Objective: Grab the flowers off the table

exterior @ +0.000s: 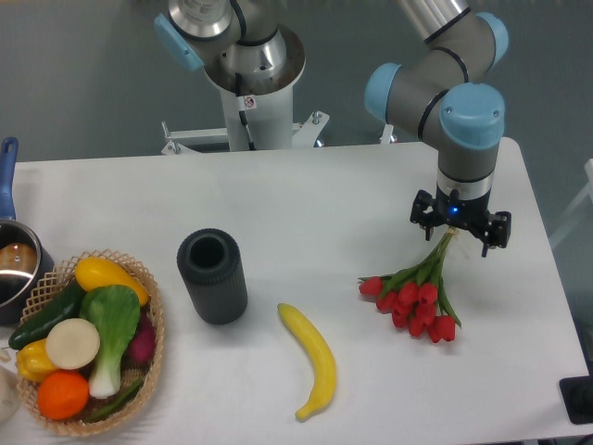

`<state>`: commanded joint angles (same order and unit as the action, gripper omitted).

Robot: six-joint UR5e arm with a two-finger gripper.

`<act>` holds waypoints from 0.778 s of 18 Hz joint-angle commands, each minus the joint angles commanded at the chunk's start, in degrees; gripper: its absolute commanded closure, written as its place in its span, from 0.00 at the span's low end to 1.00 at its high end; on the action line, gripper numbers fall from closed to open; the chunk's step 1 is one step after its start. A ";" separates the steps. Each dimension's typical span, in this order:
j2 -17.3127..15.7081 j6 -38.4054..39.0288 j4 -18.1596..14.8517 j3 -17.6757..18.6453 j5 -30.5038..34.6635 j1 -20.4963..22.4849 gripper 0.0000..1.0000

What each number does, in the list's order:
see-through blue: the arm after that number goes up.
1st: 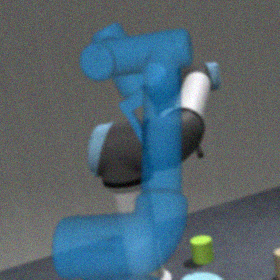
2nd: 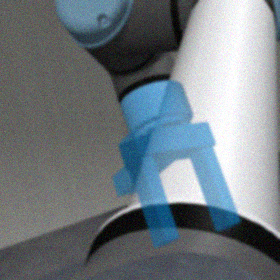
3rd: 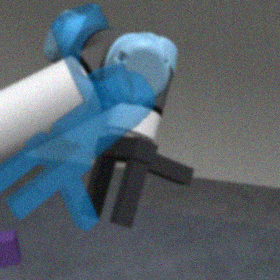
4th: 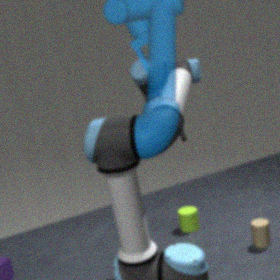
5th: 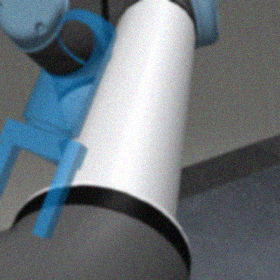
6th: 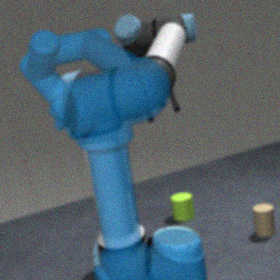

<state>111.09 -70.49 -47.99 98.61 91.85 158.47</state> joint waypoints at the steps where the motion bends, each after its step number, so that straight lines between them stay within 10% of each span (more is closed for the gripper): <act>1: 0.00 0.00 0.00 0.00 -0.09 0.00 0.00; 14: 1.49 -0.09 2.02 4.40 -1.58 -1.23 0.00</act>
<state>112.58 -70.58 -45.97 103.01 90.26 157.24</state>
